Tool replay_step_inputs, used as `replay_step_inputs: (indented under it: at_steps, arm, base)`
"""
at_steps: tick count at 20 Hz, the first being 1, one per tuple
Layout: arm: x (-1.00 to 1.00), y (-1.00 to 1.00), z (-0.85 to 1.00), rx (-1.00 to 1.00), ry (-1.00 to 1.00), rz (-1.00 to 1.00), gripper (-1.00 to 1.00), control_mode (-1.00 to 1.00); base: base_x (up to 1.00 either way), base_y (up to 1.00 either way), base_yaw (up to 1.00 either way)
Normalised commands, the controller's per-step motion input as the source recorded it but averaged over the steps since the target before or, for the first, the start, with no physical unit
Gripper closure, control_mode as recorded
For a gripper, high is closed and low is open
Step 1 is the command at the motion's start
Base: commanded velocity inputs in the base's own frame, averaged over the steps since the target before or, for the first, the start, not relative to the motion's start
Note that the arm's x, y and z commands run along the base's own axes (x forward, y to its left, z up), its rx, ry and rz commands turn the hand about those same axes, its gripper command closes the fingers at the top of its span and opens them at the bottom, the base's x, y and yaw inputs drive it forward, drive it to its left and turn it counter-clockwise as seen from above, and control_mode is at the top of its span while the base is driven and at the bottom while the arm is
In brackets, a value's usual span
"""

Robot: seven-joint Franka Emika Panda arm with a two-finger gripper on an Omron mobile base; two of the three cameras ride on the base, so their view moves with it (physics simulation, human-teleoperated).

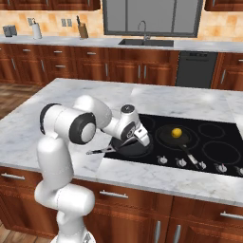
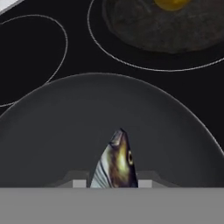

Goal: Place both pans onto different burners. Then place the lemon and the fish on different pans.

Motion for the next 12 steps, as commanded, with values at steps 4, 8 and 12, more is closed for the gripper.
replay_step_inputs:
  at_steps: [4, 8, 12]
  arm:
    - [0.27, -0.16, -0.21, 0.0, 0.0, -0.01, 1.0, -1.0]
    - [0.28, -0.16, -0.23, 0.0, 0.0, -0.02, 1.0, -1.0]
    - [0.17, -0.02, -0.14, 0.0, 0.0, -0.02, -1.0, -1.0]
  base:
    - [0.0, 0.0, 0.0]
    - [0.0, 0.0, 0.0]
    - [0.0, 0.0, 0.0]
